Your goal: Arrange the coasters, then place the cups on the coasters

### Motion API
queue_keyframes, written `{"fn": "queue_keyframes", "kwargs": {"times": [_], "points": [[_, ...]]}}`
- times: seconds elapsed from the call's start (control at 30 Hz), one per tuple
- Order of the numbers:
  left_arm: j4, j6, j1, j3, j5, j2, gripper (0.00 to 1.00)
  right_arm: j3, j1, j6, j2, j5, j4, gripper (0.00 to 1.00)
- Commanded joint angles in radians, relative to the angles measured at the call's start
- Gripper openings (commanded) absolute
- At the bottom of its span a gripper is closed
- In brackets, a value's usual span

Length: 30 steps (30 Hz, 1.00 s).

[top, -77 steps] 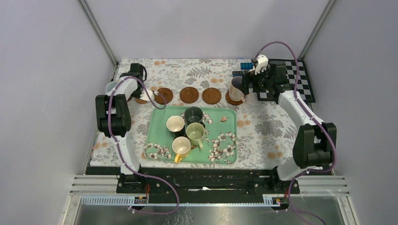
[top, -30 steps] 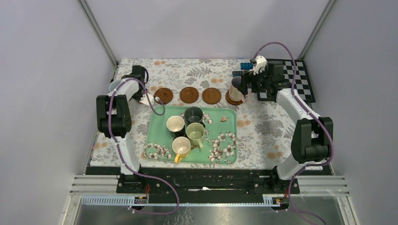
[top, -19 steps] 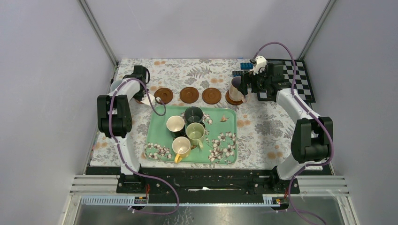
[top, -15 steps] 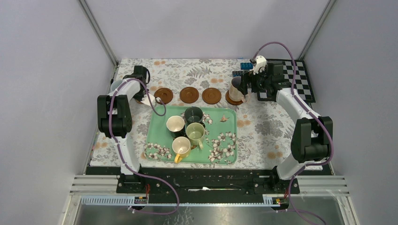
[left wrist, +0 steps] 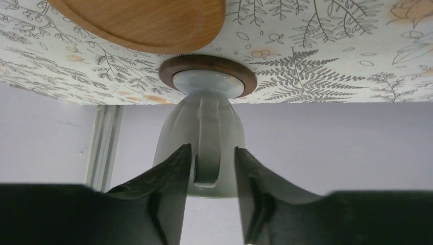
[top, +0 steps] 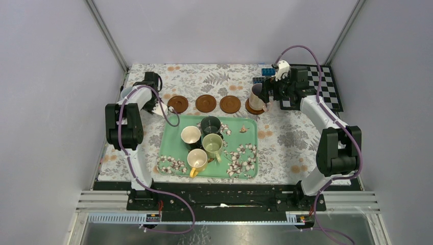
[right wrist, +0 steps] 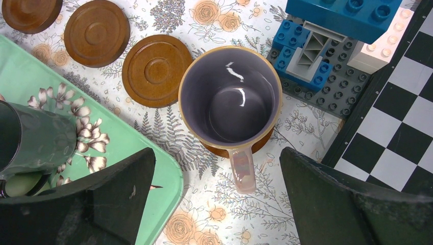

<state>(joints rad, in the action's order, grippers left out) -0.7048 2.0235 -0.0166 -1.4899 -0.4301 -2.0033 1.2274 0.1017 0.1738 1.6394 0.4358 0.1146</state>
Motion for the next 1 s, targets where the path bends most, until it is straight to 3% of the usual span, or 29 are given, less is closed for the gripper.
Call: {"fn": "queue_keyframes", "kwargs": {"times": [0.0,0.13,0.33,0.47,0.63,0.77,0.87,0.97], "points": [[-0.009,0.02,-0.006,-0.012,-0.011,0.027,0.45,0.047,-0.003,-0.017,0.004,0.009,-0.027,1.0],[-0.007,0.016,-0.004,-0.009,-0.011,0.037,0.61,0.053,-0.003,-0.021,0.012,0.008,-0.029,1.0],[-0.029,0.004,0.012,0.018,0.016,0.089,0.78,0.061,-0.003,-0.025,0.02,0.01,-0.03,1.0],[-0.124,-0.042,0.037,-0.012,0.055,0.112,0.98,0.067,-0.003,-0.025,0.023,0.012,-0.029,1.0],[-0.295,-0.162,0.091,-0.117,0.142,0.109,0.99,0.067,-0.003,-0.026,0.025,0.014,-0.029,1.0],[-0.314,-0.374,0.146,-0.284,0.193,0.03,0.99,0.064,-0.003,-0.037,0.025,0.019,-0.036,1.0],[-0.31,-0.506,0.148,-0.446,0.151,-0.086,0.85,0.064,-0.003,-0.04,0.021,0.021,-0.035,1.0],[-0.349,-0.524,0.13,-0.545,0.15,-0.153,0.66,0.065,-0.003,-0.037,0.017,0.017,-0.03,1.0]]}}
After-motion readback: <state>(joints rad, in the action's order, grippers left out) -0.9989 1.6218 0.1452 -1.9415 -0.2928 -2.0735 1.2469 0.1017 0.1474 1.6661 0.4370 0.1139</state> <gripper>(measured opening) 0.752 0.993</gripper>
